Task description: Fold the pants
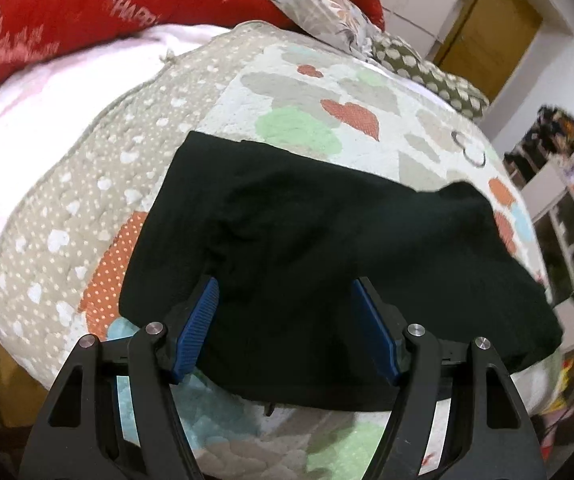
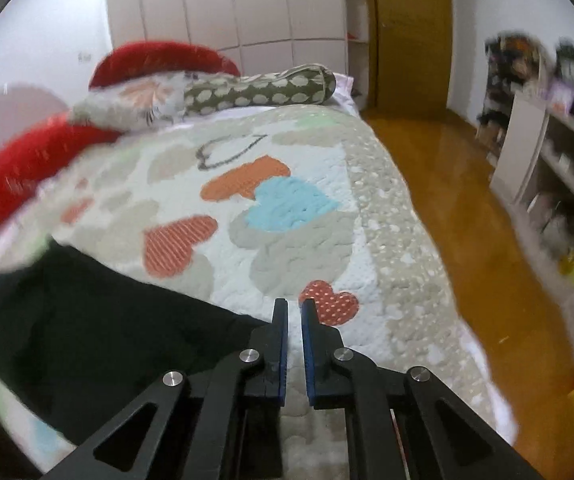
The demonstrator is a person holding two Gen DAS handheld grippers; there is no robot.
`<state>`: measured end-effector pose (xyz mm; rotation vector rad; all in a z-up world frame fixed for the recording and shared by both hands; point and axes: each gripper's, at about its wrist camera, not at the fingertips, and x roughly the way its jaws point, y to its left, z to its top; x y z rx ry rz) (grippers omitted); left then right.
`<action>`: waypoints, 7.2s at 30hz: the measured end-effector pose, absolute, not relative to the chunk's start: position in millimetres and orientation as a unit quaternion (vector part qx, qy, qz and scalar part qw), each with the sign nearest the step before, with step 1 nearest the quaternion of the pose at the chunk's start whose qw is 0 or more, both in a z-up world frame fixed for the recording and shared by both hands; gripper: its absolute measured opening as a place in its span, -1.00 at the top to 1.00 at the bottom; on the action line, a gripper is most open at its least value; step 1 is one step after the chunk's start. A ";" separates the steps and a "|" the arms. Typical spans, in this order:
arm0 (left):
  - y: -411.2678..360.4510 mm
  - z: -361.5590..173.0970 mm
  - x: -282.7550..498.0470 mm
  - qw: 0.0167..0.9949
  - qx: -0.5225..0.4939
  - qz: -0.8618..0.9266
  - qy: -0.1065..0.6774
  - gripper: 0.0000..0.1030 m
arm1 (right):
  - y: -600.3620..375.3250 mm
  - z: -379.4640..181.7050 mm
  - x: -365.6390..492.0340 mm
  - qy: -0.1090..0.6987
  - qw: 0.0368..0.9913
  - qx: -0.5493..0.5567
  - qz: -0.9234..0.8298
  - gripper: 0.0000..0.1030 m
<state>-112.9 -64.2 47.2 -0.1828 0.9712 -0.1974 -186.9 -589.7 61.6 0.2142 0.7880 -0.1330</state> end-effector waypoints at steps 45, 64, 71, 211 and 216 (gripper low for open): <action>-198.9 63.4 -171.9 0.778 -0.153 -0.354 0.497 -0.34 | -574.6 45.3 -175.8 0.400 0.914 0.034 -0.059 0.95; -218.8 33.0 -152.3 0.763 -0.308 -0.237 0.517 -0.44 | -567.7 30.0 -187.0 0.401 0.908 0.119 0.031 0.11; -230.8 23.0 -139.3 0.763 -0.309 -0.225 0.521 -0.12 | -549.3 24.1 -185.1 0.410 0.911 0.034 0.024 0.58; -351.9 127.9 -33.2 0.769 0.038 -0.442 0.459 0.17 | -449.6 106.0 -187.3 0.303 0.921 0.170 0.176 0.55; -229.8 117.6 -23.8 0.819 -0.064 -0.328 0.466 0.16 | -362.9 54.3 -148.0 0.384 0.870 0.156 0.267 -0.26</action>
